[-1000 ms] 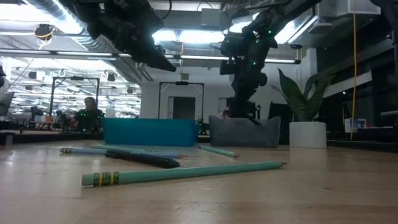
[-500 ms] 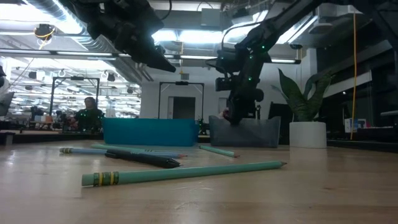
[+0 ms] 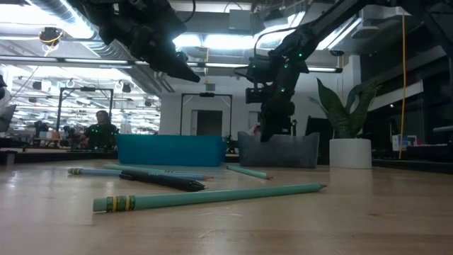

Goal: Sort pens & pencils
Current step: Put the black pen into the black bin

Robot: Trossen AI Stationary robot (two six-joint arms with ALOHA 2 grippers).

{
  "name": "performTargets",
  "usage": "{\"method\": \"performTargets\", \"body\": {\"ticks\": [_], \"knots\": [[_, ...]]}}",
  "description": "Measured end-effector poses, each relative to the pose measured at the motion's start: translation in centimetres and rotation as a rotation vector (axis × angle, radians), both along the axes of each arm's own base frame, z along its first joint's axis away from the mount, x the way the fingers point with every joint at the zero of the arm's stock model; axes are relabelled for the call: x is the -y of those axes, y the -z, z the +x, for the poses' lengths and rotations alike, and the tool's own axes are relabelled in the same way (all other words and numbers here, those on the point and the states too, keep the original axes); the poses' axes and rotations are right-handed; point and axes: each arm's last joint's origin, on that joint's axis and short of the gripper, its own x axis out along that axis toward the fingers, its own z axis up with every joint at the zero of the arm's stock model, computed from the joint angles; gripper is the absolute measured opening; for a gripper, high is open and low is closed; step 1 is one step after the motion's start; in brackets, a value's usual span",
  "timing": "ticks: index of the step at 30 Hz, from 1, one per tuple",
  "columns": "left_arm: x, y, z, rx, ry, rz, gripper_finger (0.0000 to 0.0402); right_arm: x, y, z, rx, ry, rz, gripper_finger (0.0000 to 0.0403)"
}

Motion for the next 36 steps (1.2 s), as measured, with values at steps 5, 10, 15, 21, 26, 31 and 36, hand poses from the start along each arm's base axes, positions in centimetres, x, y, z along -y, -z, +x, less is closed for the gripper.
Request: {"method": "performTargets", "body": {"ticks": [5,10,15,21,26,31,36], "knots": [[0.0,0.0,0.0,0.000,0.000,0.000,0.0134,0.2,0.0,-0.1,-0.009,0.053,-0.020,0.0165],[0.0,0.0,0.0,0.000,0.000,0.000,0.0134,0.2,-0.2,-0.1,-0.008,0.056,-0.024,0.0148],[0.0,0.0,0.0,0.000,-0.005,-0.008,0.0134,0.1,-0.2,-0.2,-0.013,0.103,0.001,0.0138],[0.1,-0.3,0.2,0.035,0.003,-0.025,0.0134,-0.3,-0.3,-0.1,0.034,0.080,0.095,0.0132],[0.7,-1.0,0.8,0.122,0.061,-0.013,0.0134,-1.0,-1.7,0.0,0.089,0.042,0.109,0.0121],[1.2,-1.7,0.7,0.159,0.082,0.007,0.0134,-2.5,-6.1,-0.9,0.205,-0.012,0.063,0.0103],[1.4,-2.5,-0.7,0.222,0.059,0.042,0.0134,-4.8,-10.3,-2.7,0.365,-0.078,0.025,0.0084]]}}
